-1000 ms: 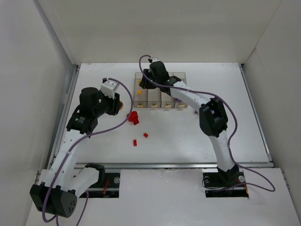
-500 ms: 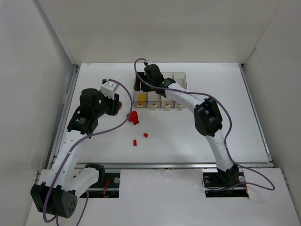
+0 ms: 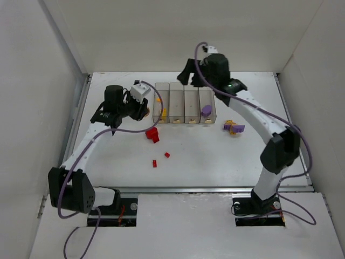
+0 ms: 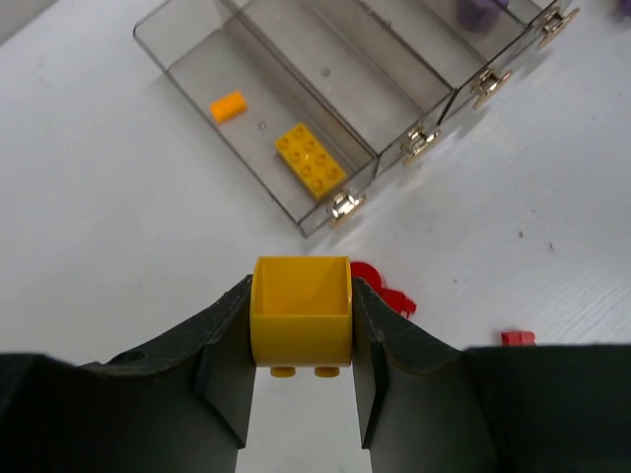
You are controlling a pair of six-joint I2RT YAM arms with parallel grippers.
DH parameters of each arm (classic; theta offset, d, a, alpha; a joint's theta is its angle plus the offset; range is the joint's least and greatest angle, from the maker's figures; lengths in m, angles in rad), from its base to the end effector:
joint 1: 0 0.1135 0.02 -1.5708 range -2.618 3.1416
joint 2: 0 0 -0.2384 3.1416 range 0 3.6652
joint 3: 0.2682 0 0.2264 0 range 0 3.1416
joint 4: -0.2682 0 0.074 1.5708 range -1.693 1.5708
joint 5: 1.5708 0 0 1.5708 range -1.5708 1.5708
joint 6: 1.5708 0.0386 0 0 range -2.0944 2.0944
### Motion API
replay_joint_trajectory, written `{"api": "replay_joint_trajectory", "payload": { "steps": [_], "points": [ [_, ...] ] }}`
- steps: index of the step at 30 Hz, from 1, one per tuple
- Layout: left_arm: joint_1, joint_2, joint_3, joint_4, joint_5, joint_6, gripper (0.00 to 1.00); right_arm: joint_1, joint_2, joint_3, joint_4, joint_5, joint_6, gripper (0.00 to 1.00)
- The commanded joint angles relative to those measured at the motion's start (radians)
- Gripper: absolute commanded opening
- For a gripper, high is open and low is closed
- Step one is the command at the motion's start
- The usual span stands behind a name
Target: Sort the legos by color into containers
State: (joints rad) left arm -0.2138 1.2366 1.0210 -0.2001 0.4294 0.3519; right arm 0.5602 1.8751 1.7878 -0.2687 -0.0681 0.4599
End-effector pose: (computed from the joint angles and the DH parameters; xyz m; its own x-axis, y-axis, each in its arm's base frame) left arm 0.2582 -0.0725 0.3066 -0.1757 0.3588 -0.9167 0.6665 0.7287 0.1575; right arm 0.3541 0.2252 0.3425 -0.5239 0.1942 -0.8294 -0.3924 0.8092 0.4373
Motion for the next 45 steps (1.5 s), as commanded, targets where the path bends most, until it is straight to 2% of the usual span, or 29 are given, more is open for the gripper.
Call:
{"api": "replay_joint_trajectory", "payload": {
  "steps": [1, 2, 5, 7, 8, 9, 10, 12, 15, 28, 31, 32, 34, 38, 45],
  "points": [
    [-0.007, 0.069, 0.106, 0.085, 0.198, 0.158, 0.0, -0.097, -0.138, -0.12, 0.042, -0.03, -0.038, 0.82],
    [-0.007, 0.079, 0.106, 0.128, 0.218, 0.276, 0.0, -0.111, -0.189, -0.149, 0.042, -0.03, -0.047, 0.82],
    [-0.022, 0.128, 0.056, 0.288, 0.227, 0.483, 0.0, -0.146, -0.279, -0.261, 0.033, -0.004, -0.078, 0.82],
    [-0.022, 0.194, 0.107, 0.314, 0.212, 0.536, 0.0, -0.155, -0.32, -0.316, 0.033, 0.01, -0.089, 0.82],
    [-0.022, 0.29, 0.151, 0.294, 0.212, 0.558, 0.0, -0.155, -0.338, -0.368, 0.033, 0.01, -0.089, 0.82],
    [-0.012, 0.387, 0.248, 0.234, 0.221, 0.568, 0.0, -0.164, -0.368, -0.393, 0.033, 0.019, -0.098, 0.82],
    [-0.012, 0.388, 0.249, 0.2, 0.233, 0.581, 0.0, -0.164, -0.382, -0.415, 0.033, 0.019, -0.098, 0.82],
    [-0.002, 0.489, 0.352, 0.162, 0.261, 0.599, 0.0, -0.175, -0.404, -0.473, 0.033, 0.019, -0.098, 0.82],
    [-0.002, 0.546, 0.364, 0.198, 0.328, 0.628, 0.0, -0.184, -0.43, -0.525, 0.033, 0.03, -0.107, 0.82],
    [-0.021, 0.713, 0.482, 0.216, 0.304, 0.541, 0.0, -0.206, -0.449, -0.57, 0.013, 0.039, -0.107, 0.82],
    [-0.021, 0.738, 0.504, 0.174, 0.293, 0.541, 0.18, -0.206, -0.449, -0.57, 0.003, 0.039, -0.107, 0.82],
    [-0.021, 0.747, 0.504, 0.174, 0.293, 0.527, 0.29, -0.206, -0.449, -0.57, 0.003, 0.039, -0.107, 0.82],
    [-0.021, 0.747, 0.514, 0.174, 0.293, 0.506, 0.43, -0.206, -0.449, -0.57, -0.006, 0.039, -0.116, 0.82],
    [-0.021, 0.747, 0.514, 0.154, 0.293, 0.506, 0.55, -0.206, -0.458, -0.57, -0.006, 0.039, -0.116, 0.82],
    [-0.021, 0.727, 0.514, 0.122, 0.293, 0.492, 0.62, -0.206, -0.467, -0.57, -0.006, 0.021, -0.116, 0.82]
  ]
}}
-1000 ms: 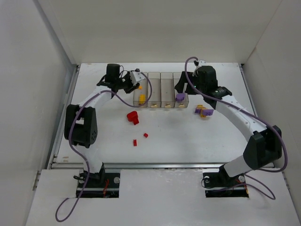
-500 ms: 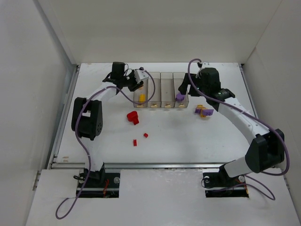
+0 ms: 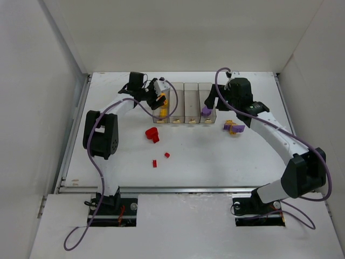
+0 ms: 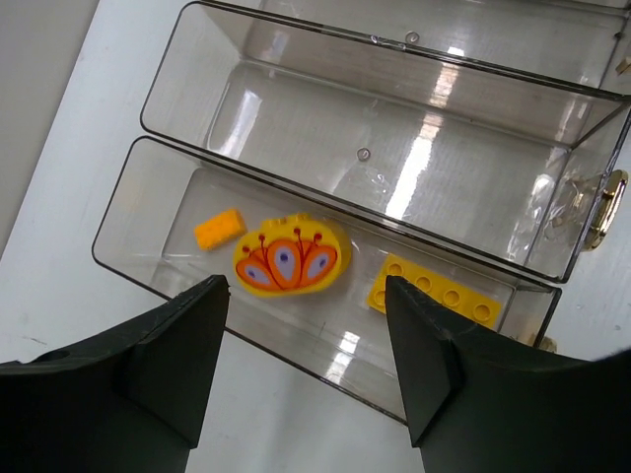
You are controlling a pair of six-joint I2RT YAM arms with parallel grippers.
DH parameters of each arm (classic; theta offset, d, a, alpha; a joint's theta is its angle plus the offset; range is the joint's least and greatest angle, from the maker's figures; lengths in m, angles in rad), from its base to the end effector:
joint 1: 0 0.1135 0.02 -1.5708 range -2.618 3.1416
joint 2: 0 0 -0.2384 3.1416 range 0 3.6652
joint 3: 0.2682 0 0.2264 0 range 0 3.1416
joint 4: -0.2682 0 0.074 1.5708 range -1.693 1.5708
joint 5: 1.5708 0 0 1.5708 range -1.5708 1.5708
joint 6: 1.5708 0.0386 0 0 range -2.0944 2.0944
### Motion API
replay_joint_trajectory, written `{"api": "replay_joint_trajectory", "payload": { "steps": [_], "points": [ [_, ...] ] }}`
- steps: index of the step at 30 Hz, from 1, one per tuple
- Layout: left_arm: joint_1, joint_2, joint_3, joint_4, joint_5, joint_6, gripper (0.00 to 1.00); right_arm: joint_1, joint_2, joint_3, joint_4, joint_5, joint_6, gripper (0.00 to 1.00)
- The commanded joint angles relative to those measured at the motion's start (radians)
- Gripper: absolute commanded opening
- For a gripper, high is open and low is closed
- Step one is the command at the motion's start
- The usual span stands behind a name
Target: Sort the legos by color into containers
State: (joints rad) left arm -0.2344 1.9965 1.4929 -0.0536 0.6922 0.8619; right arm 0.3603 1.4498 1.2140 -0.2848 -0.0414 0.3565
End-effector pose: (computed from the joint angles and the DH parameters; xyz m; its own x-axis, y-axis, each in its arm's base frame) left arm 0.4092 -0.1231 0.2230 0.2008 0.5528 -0.8087 0.8498 0.3123 0.4245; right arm 0.2944 0.1126 0.3015 -0.5709 0.1576 -0.8058 -0.1991 0.9255 0.3221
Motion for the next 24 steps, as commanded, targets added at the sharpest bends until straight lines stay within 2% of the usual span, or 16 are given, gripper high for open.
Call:
{"api": "replay_joint_trajectory", "payload": {
  "steps": [1, 6, 10, 13, 14, 15, 16, 18, 23, 24],
  "points": [
    [0.0, -0.044, 0.055, -0.025, 0.03, -0.036, 0.62, -0.006, -0.042, 0.004, 0.01, -0.006, -0.013, 0.82],
    [0.009, -0.126, 0.084, -0.025, 0.041, -0.138, 0.63, -0.006, -0.051, 0.004, 0.001, -0.025, -0.013, 0.82],
    [0.009, -0.246, 0.024, -0.079, 0.041, -0.077, 0.63, -0.006, -0.074, -0.005, -0.008, -0.034, -0.013, 0.83],
    [0.009, -0.344, -0.037, -0.223, 0.041, 0.058, 0.66, -0.006, -0.097, -0.014, -0.027, -0.045, -0.024, 0.83],
    [0.009, -0.367, -0.057, -0.27, 0.041, 0.101, 0.72, -0.006, -0.097, -0.014, -0.039, -0.045, -0.024, 0.83],
    [0.009, -0.413, -0.101, -0.325, 0.058, 0.158, 0.83, -0.006, -0.107, -0.014, -0.039, -0.054, -0.024, 0.83],
    [0.009, -0.435, -0.127, -0.378, 0.058, 0.293, 1.0, -0.006, -0.108, -0.024, -0.054, -0.054, -0.033, 0.83],
    [0.009, -0.467, -0.21, -0.527, 0.058, 0.435, 1.0, 0.003, -0.129, -0.034, -0.065, -0.054, -0.033, 0.83],
    [-0.025, -0.502, -0.319, -0.669, -0.035, 0.765, 1.0, 0.037, -0.164, -0.085, -0.077, -0.054, -0.022, 0.83],
    [-0.025, -0.515, -0.33, -0.683, -0.068, 0.884, 1.0, 0.052, -0.164, -0.085, -0.077, -0.054, -0.022, 0.83]
  ]
}}
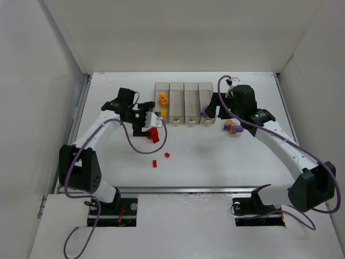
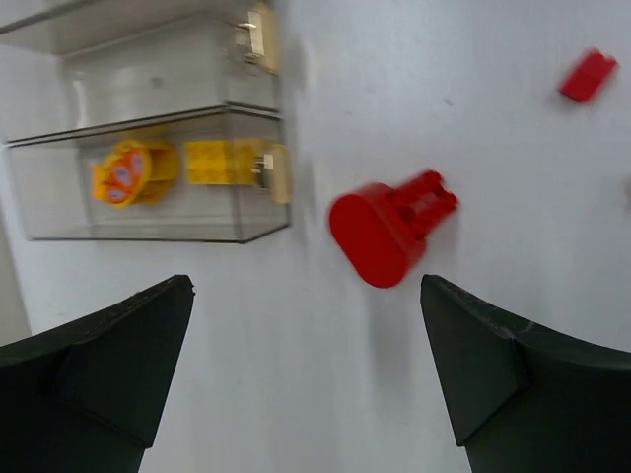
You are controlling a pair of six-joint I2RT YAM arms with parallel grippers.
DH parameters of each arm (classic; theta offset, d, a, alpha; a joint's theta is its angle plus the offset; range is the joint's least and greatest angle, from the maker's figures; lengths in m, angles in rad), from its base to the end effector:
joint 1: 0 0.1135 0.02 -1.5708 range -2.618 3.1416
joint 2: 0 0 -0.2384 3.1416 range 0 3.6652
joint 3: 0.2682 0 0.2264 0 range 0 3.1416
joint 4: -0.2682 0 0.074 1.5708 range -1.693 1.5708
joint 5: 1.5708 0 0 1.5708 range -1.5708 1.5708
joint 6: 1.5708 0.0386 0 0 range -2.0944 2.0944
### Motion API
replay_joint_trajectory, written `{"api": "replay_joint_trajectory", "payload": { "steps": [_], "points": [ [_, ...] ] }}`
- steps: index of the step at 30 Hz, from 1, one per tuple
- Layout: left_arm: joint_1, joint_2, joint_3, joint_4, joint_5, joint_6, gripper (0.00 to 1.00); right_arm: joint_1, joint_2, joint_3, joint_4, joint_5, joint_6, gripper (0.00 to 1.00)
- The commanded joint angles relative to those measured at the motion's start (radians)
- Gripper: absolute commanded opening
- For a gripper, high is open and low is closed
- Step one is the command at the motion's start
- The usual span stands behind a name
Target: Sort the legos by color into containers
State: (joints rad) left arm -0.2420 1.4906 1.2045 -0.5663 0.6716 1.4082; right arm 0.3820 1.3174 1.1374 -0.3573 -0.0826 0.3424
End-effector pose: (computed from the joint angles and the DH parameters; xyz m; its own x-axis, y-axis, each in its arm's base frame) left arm 0.2815 -0.0942 0.2686 0.4592 0.6823 -0.5688 0.8160 -0.0709 0.5737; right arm 0.2608 0.1082 0.3067 -0.5942 0.1219 -0.7950 -0.2524 0.9102 0.3282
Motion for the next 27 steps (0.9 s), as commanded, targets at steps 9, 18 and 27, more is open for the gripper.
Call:
{"api": "replay_joint_trajectory", "payload": {
  "steps": [9, 18, 27],
  "points": [
    [-0.163, 0.095, -0.022, -0.325, -0.351, 0.922, 0.94, 0.072, -0.061, -0.04, -0.016, -0.003, 0.012, 0.83],
    [-0.252, 0.237, 0.052, -0.316, -0.457, 0.953, 0.87, 0.081, -0.112, -0.103, -0.016, 0.018, 0.012, 0.83],
    [-0.261, 0.289, 0.033, -0.253, -0.549, 0.999, 0.64, 0.081, -0.09, -0.113, 0.003, 0.018, 0.003, 0.83]
  ]
}}
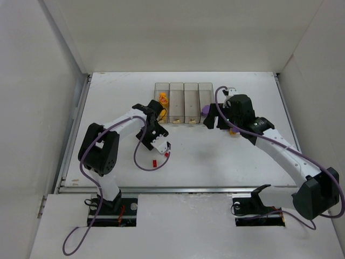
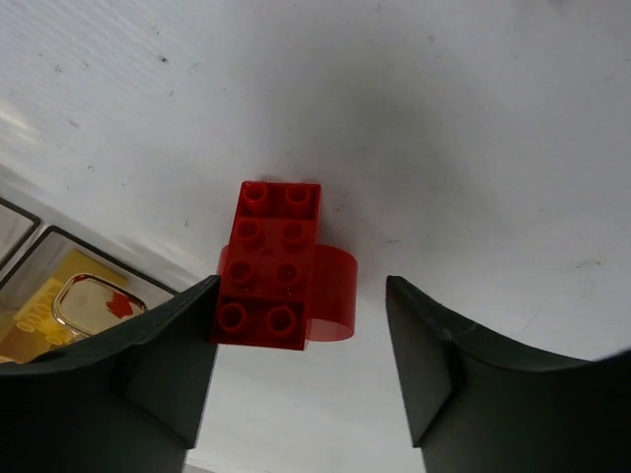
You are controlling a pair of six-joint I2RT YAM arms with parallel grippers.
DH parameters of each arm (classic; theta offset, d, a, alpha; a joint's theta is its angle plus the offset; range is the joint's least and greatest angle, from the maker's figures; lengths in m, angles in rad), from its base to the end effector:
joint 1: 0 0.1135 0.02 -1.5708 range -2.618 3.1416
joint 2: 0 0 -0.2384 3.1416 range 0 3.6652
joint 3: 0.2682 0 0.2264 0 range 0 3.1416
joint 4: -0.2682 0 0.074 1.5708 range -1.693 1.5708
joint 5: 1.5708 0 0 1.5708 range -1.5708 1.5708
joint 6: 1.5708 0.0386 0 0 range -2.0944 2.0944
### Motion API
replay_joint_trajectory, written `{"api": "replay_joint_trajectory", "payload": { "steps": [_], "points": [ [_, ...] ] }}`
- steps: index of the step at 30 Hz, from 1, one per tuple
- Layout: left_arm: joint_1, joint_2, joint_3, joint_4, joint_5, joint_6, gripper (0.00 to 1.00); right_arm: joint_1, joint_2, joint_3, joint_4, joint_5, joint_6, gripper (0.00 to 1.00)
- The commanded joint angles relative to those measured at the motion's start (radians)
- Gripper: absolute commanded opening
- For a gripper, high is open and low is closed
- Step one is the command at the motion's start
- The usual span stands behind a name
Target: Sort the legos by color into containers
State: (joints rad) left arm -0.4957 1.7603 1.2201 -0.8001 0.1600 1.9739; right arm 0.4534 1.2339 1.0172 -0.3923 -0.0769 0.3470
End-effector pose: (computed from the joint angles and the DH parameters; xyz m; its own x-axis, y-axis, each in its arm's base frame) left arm 0.2685 -0.1522 0.1777 0.7973 0.6012 -0.0531 0.5910 -0.7598 0.2710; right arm 0.2320 0.1164 0.2858 -0.6514 0.0598 -0.7564 -0.2891 0.9021 0.3203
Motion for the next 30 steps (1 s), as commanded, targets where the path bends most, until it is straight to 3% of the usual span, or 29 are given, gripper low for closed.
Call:
{"api": "replay_joint_trajectory", "payload": {
  "steps": [1, 3, 8, 14, 18, 21, 23, 30],
  "points": [
    [-0.007, 0.019, 0.03, -0.019, -0.037, 0.433, 0.6, 0.01, 0.004, 0.007, 0.038, 0.012, -0.014, 0.83],
    [-0.007, 0.04, 0.039, -0.019, -0.037, 0.433, 0.57, 0.01, 0.013, 0.017, 0.038, 0.012, -0.023, 0.83],
    [-0.018, 0.05, 0.039, -0.007, -0.019, 0.391, 0.38, 0.01, 0.032, 0.026, 0.038, 0.003, -0.023, 0.83],
    [-0.027, 0.041, 0.039, -0.007, 0.001, 0.324, 0.0, 0.01, 0.032, 0.017, 0.038, 0.003, -0.023, 0.83],
    [-0.027, 0.004, 0.029, -0.017, 0.074, 0.235, 0.0, 0.01, 0.032, 0.026, 0.038, 0.003, -0.023, 0.83],
    [-0.027, -0.019, 0.088, -0.051, 0.197, 0.065, 0.0, 0.01, 0.032, 0.035, 0.026, -0.006, -0.023, 0.83],
    [-0.003, -0.019, 0.168, -0.079, 0.321, -0.075, 0.0, 0.01, 0.032, 0.044, 0.017, -0.006, -0.023, 0.83],
    [0.126, -0.084, 0.271, -0.12, 0.633, -0.351, 0.0, 0.01, 0.001, 0.044, 0.027, -0.078, -0.032, 0.83]
  ]
}}
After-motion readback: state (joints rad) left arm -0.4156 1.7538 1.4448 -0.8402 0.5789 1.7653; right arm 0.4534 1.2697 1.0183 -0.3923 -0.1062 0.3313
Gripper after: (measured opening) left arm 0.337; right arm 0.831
